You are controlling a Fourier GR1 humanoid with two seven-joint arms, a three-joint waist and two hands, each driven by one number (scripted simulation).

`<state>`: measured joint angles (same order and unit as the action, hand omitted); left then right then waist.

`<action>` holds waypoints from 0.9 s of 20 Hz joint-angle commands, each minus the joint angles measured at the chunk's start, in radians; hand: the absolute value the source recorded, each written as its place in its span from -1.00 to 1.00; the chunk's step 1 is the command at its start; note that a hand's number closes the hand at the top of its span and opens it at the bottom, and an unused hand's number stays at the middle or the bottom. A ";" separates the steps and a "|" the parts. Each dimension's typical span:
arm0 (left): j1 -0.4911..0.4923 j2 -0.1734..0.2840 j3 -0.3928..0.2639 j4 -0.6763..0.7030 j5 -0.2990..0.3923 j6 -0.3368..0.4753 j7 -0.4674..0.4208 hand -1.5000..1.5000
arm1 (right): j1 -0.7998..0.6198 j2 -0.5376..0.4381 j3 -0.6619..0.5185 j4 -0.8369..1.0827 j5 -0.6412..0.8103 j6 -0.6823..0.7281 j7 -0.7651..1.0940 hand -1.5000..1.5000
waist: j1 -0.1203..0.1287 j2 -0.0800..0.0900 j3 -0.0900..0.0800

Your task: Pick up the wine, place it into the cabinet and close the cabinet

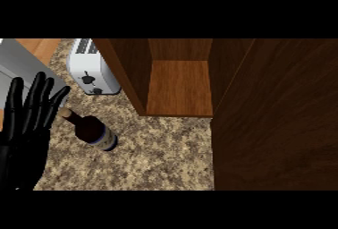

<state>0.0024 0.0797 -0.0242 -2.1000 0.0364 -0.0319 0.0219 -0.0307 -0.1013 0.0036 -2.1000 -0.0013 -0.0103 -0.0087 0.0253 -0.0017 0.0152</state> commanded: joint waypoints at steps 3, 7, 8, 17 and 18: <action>-0.025 -0.077 0.001 0.045 -0.307 0.270 0.018 -1.00 | 0.057 -0.002 0.027 -0.058 -0.040 0.039 0.025 -1.00 | -0.038 0.000 -0.013; -0.056 -0.079 -0.034 0.100 -0.273 0.592 0.099 -1.00 | 0.099 -0.022 0.127 -0.039 -0.130 0.156 0.086 -1.00 | -0.056 0.008 -0.017; -0.045 -0.079 -0.086 0.111 -0.294 0.674 0.102 -1.00 | 0.117 -0.034 0.119 -0.045 -0.148 0.175 0.073 -1.00 | -0.062 0.005 -0.015; -0.397 -0.080 -0.363 0.381 -0.562 1.151 0.377 -1.00 | 0.202 -0.065 0.135 -0.268 -0.210 0.170 0.243 -1.00 | -0.048 0.000 -0.014; -0.435 -0.080 -0.439 0.445 -0.561 1.233 0.393 -1.00 | 0.162 -0.095 0.111 -0.257 -0.238 0.183 0.279 -1.00 | -0.063 0.002 -0.013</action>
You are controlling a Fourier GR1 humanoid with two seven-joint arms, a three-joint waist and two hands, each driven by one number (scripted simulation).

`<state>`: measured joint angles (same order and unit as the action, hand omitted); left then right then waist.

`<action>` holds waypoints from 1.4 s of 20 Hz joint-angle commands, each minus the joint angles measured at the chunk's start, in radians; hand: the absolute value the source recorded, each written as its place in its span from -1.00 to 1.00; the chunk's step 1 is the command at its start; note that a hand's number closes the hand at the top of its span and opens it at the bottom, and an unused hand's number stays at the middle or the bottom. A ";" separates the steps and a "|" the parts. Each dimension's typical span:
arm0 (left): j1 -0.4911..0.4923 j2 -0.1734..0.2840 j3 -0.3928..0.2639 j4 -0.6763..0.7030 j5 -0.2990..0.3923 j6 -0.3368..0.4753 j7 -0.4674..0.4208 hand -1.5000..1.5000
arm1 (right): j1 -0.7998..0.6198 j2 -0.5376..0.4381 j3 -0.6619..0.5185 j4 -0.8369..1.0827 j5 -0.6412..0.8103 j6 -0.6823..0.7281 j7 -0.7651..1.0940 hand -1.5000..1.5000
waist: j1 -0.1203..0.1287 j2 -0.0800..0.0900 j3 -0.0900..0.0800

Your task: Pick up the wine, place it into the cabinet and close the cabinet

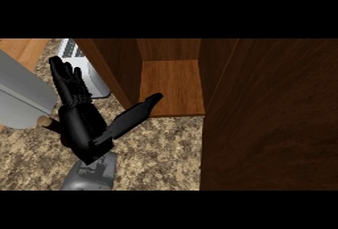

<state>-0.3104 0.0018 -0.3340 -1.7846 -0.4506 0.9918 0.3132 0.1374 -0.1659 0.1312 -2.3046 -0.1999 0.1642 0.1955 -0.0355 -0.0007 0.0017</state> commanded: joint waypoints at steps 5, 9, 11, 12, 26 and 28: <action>-0.286 -0.002 -0.126 0.204 -0.240 0.251 0.343 -1.00 | -0.008 -0.036 -0.079 -0.129 -0.086 -0.021 0.137 -1.00 | 0.020 -0.003 0.000; -0.339 -0.002 -0.106 0.204 -0.341 0.238 0.471 -1.00 | 0.005 -0.030 -0.025 -0.207 -0.068 -0.049 0.219 -1.00 | 0.022 -0.005 0.000; -0.356 -0.002 -0.108 0.225 -0.387 0.243 0.532 -1.00 | -0.084 -0.018 -0.036 -0.153 -0.080 -0.072 0.239 -1.00 | 0.030 -0.004 -0.001; -0.316 -0.002 -0.143 0.203 -0.418 0.287 0.560 -1.00 | -0.019 -0.009 -0.011 -0.201 -0.045 -0.067 0.218 -1.00 | 0.026 -0.006 -0.001; -0.212 -0.002 -0.152 -0.038 -0.886 0.100 0.979 -1.00 | -0.127 -0.046 -0.082 -0.229 -0.094 -0.112 0.358 -1.00 | 0.034 -0.007 -0.001; -0.224 -0.002 -0.117 -0.089 -0.929 0.032 1.007 -1.00 | -0.111 -0.042 -0.093 -0.204 -0.087 -0.087 0.302 -1.00 | 0.034 -0.007 -0.001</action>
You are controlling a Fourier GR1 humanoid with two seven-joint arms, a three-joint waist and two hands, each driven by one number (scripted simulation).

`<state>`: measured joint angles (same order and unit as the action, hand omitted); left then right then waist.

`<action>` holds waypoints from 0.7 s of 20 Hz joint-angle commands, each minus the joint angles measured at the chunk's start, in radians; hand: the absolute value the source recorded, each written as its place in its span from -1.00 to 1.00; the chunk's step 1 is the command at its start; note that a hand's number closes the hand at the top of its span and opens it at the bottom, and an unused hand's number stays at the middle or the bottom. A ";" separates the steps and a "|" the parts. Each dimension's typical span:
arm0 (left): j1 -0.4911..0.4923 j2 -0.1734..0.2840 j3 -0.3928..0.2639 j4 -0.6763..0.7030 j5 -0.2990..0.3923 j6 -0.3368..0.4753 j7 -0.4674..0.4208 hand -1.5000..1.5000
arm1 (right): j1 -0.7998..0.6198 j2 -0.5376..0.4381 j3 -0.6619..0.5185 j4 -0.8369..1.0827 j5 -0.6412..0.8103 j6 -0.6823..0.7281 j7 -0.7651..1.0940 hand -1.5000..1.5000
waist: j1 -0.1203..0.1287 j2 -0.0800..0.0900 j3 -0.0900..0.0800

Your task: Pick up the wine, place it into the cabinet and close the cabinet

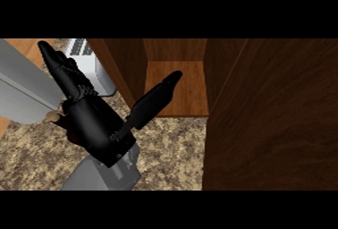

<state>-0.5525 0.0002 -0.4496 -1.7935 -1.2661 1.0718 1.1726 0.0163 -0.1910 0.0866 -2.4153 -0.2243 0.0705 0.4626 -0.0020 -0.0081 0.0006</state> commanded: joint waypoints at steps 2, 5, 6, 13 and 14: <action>0.074 0.000 -0.037 -0.134 -0.153 -0.060 0.169 -1.00 | 0.034 -0.004 -0.007 -0.142 -0.034 -0.012 0.075 -1.00 | 0.001 -0.002 0.000; 0.145 0.000 -0.013 -0.216 -0.154 -0.104 0.121 -1.00 | 0.052 -0.008 -0.043 -0.137 -0.064 0.010 0.050 -1.00 | 0.000 0.002 0.000; 0.133 0.000 -0.047 -0.159 -0.186 -0.051 0.172 -1.00 | -0.009 0.006 -0.006 -0.125 -0.022 -0.021 0.081 -1.00 | -0.001 0.003 -0.001; 0.290 0.000 -0.050 -0.201 -0.136 0.016 0.127 -1.00 | -0.030 0.007 0.002 -0.154 -0.015 -0.049 0.140 -1.00 | -0.005 0.005 -0.002; 0.264 0.000 0.014 -0.288 -0.078 -0.065 0.087 -1.00 | -0.002 0.005 -0.006 -0.133 -0.020 -0.013 0.084 -1.00 | -0.002 0.005 -0.001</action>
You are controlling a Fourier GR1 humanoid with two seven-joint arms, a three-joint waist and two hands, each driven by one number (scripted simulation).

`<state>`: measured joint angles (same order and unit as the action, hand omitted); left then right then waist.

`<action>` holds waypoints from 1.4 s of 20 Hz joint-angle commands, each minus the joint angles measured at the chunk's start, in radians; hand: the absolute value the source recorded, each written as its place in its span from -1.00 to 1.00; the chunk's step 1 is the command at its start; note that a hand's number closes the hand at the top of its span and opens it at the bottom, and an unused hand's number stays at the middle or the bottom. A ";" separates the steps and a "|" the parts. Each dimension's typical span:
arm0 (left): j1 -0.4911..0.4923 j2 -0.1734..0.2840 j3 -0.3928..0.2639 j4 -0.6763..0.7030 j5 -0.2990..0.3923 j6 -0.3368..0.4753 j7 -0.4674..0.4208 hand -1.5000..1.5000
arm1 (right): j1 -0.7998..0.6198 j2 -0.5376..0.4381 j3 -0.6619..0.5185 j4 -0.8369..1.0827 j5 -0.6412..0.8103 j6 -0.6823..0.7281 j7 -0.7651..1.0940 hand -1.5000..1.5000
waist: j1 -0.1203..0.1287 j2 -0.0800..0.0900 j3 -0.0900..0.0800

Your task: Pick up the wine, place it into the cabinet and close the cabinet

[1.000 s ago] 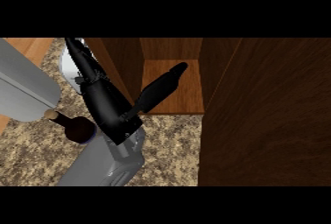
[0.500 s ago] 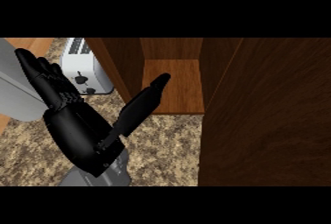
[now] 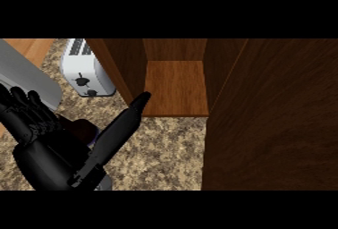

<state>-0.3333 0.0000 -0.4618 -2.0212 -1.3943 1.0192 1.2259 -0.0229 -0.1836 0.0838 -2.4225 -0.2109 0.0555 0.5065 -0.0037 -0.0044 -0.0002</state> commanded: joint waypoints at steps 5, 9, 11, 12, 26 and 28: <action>0.149 0.000 0.000 -0.031 0.104 0.096 -0.013 -1.00 | 0.007 0.019 0.030 -0.119 -0.017 -0.017 0.065 -1.00 | 0.000 0.003 -0.001; 0.246 0.035 -0.023 -0.059 0.185 0.142 -0.057 -1.00 | 0.082 -0.002 -0.013 -0.157 -0.057 0.016 0.046 -1.00 | -0.004 0.002 0.000; 0.258 0.111 -0.027 -0.002 0.278 0.249 -0.097 -1.00 | 0.026 0.028 0.048 -0.140 0.018 -0.023 0.059 -1.00 | -0.003 0.003 -0.001; 0.267 0.131 -0.029 0.001 0.302 0.240 -0.101 -1.00 | -0.018 -0.020 -0.067 -0.162 -0.105 -0.018 0.126 -1.00 | -0.005 0.003 -0.001; 0.307 0.306 -0.006 0.128 0.548 0.474 -0.236 -1.00 | -0.028 -0.001 -0.039 -0.155 -0.055 -0.004 0.124 -1.00 | -0.007 0.003 -0.001; 0.319 0.247 -0.029 0.159 0.554 0.476 -0.297 -1.00 | 0.010 -0.005 -0.063 -0.190 -0.089 0.003 0.131 -1.00 | -0.016 0.002 -0.003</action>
<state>-0.0091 0.2606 -0.4827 -1.9098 -0.8895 1.4123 0.9619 -0.0606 -0.1765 0.0626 -2.4356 -0.1892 0.0634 0.5625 -0.0129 -0.0018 -0.0022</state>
